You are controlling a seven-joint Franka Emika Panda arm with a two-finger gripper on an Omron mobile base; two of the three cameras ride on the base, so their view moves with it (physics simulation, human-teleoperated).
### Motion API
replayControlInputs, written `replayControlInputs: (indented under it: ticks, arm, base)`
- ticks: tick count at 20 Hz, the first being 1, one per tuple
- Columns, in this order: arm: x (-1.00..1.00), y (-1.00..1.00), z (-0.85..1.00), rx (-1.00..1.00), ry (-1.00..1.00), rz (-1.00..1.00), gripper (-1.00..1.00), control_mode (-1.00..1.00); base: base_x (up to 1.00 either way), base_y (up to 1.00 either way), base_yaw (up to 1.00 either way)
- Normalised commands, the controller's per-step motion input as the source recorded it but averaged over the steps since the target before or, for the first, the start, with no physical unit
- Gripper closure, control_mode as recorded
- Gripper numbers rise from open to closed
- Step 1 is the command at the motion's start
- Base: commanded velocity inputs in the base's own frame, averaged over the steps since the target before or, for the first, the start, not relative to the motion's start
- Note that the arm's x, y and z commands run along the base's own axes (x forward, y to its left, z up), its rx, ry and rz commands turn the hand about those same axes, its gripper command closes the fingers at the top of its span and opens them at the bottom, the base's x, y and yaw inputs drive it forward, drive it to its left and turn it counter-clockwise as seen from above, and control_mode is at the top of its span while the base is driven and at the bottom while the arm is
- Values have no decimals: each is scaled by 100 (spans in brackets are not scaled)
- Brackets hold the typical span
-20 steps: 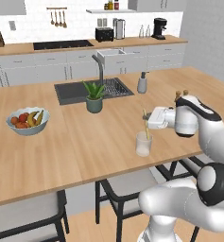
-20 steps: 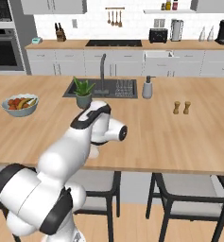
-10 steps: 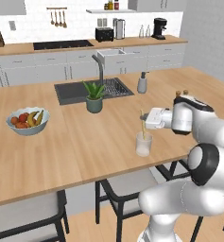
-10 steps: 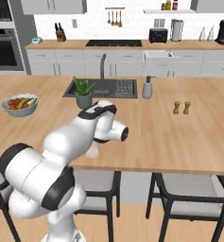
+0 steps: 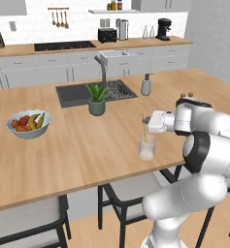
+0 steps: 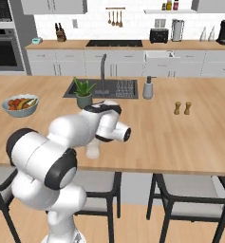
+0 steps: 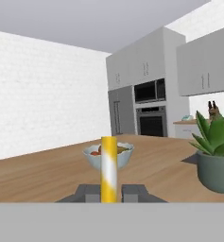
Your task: Take a straw from the drawer in front and place it inside the glass cup on the dining counter.
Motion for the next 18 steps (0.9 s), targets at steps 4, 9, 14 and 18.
replayControlInputs:
  ticks: [4, 9, 14, 18]
  arm:
    - [0, 0, -26, 0, -2, 1, 100, -100]
    - [0, 0, -25, 0, -5, 2, 100, -100]
    - [0, 0, -29, 0, -3, 2, 100, -100]
    - [0, 0, -31, 0, 0, 1, 100, -100]
  base:
    - [0, 0, 0]
    - [0, 0, 0]
    - [0, 0, 0]
    - [0, 0, 0]
